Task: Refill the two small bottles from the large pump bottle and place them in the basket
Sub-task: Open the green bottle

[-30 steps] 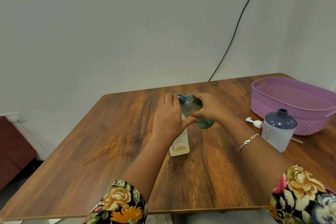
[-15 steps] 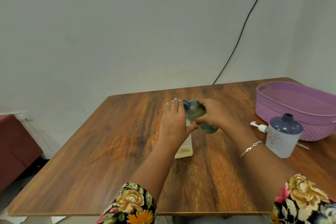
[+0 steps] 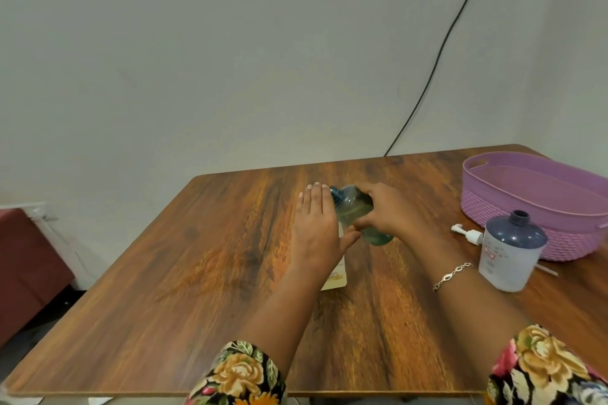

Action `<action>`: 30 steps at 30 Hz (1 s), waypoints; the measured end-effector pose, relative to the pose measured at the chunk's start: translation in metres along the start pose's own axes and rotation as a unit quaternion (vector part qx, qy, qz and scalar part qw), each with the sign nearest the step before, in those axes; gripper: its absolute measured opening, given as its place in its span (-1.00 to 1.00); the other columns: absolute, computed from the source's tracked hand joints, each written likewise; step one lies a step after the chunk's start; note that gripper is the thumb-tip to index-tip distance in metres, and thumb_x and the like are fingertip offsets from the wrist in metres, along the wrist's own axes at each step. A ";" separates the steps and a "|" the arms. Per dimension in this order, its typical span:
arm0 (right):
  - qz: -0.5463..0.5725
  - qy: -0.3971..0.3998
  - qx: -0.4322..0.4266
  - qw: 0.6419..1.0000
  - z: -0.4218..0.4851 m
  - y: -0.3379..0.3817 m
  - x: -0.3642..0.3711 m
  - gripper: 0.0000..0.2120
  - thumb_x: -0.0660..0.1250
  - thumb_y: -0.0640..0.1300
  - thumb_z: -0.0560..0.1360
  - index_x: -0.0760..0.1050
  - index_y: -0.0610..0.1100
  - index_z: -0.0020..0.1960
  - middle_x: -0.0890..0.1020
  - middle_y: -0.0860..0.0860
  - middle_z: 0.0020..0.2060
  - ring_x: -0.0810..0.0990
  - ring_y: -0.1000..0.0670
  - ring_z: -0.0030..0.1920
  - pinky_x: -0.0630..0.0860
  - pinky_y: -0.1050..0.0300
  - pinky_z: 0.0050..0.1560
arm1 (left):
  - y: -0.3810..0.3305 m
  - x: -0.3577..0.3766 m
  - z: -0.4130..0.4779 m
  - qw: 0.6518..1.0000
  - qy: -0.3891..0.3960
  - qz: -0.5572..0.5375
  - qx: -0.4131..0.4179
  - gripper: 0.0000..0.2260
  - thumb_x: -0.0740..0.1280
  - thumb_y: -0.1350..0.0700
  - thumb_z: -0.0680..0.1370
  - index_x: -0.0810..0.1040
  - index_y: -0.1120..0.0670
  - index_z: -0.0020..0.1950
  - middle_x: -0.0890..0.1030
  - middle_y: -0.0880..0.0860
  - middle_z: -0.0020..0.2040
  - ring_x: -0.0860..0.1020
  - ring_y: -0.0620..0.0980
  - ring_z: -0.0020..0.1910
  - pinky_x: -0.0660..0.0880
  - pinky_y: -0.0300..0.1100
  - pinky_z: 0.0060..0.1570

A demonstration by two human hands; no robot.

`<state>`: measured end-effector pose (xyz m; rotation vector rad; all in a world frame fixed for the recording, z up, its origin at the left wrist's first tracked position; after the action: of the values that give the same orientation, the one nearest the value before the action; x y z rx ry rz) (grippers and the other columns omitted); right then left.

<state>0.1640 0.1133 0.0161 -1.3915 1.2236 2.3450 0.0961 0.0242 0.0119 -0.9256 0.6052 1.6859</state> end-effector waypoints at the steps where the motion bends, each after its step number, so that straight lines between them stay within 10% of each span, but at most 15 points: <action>1: -0.002 0.001 -0.001 1.000 0.000 0.000 0.000 -0.30 0.52 -0.11 0.26 0.34 -0.07 0.34 0.49 -0.04 0.18 0.46 -0.04 0.14 0.37 0.18 0.01 | 0.000 0.000 0.001 1.000 0.002 0.000 0.001 -0.15 0.22 -0.32 0.46 0.06 0.24 0.51 0.15 0.18 0.51 0.07 0.09 0.51 -0.20 -0.14 0.43; 30: -0.024 0.004 0.003 1.000 0.001 0.007 0.000 -0.35 0.52 -0.13 0.26 0.37 -0.07 0.30 0.50 -0.03 0.15 0.39 0.07 -0.01 0.33 0.21 -0.07 | 0.004 -0.014 0.014 0.972 0.230 0.034 0.037 -0.03 0.47 -0.17 0.33 0.03 0.21 0.51 0.10 0.16 0.53 0.03 0.11 0.51 0.04 -0.05 0.44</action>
<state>0.1598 0.1091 0.0202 -1.4124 1.1854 2.3047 0.0905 0.0266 0.0313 -1.2646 1.0105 1.5013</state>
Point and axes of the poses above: each hand's wrist, its own z-axis towards the middle knuckle, its own x-axis out of the palm, y = z × x, the point moved 9 cm from there along z, towards the middle knuckle
